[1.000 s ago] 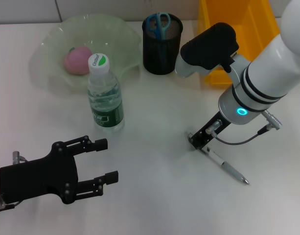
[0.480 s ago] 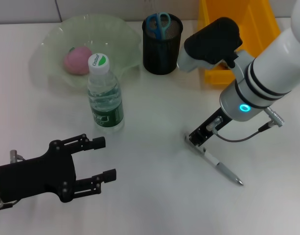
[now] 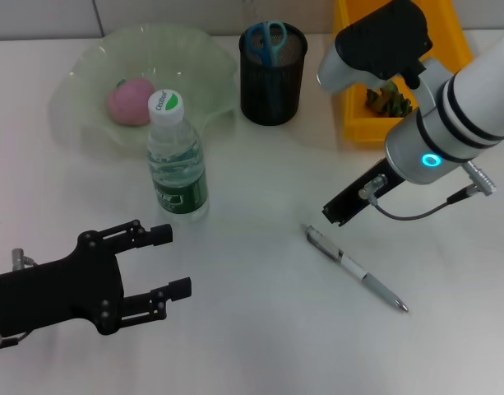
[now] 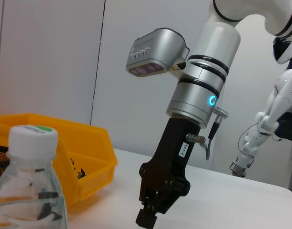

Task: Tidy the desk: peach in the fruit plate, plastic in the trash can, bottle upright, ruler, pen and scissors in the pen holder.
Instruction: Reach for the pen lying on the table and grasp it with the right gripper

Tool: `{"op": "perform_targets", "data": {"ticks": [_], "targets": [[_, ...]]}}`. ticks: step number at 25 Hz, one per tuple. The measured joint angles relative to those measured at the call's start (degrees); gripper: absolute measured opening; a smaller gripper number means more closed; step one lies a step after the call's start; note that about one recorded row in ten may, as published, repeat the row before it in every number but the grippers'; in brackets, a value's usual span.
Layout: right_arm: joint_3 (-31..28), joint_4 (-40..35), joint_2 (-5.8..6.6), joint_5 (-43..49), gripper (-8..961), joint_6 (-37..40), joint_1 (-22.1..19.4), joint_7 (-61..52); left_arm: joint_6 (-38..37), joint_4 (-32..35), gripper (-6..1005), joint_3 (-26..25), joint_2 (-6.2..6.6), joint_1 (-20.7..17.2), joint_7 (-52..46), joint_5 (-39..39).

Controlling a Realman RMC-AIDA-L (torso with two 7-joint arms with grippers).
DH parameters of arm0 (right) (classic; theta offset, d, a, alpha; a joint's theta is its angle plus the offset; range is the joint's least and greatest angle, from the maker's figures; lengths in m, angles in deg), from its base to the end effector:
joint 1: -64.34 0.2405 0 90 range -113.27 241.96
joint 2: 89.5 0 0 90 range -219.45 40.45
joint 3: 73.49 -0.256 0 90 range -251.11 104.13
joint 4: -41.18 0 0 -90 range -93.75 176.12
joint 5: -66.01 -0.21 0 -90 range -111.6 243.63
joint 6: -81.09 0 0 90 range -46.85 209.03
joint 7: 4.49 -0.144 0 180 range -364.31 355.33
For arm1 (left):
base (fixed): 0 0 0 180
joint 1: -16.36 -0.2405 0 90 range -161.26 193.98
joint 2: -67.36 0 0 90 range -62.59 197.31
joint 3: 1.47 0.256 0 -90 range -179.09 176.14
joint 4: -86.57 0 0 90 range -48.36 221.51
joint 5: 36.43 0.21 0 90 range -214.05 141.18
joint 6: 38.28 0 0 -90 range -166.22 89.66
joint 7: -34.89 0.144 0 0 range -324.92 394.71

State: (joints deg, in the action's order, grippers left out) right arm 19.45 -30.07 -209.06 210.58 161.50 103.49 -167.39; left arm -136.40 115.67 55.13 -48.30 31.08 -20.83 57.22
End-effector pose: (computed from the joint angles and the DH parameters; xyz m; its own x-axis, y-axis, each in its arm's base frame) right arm 0.1487 0.3530 -0.0567 0.6819 -0.7087 0.1813 -0.6025 -0.6846 -0.4102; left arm -0.3034 0.2335 -0.0093 0.7550 0.1781 0.6310 0.3296 -0.9350 -0.1305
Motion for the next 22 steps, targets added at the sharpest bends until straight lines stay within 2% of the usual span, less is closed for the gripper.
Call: {"op": "perform_targets", "data": {"ticks": [7,20,22], "targets": [[-0.1,0.5,0.21,0.4,19,2.2,0.8,0.1,0.0,0.1,741,0.0,-0.04,0.3,0.0,-0.3],[4.1,3.8,-0.07,0.4,452,-0.8,1.5,-0.1,0.1,0.3,741,0.0,-0.36,0.6,0.0,0.1],[4.3,4.0,-0.1,0.4,462,-1.0,1.5,-0.1,0.1,0.2,741,0.0,-0.36,0.6,0.0,0.1]]}}
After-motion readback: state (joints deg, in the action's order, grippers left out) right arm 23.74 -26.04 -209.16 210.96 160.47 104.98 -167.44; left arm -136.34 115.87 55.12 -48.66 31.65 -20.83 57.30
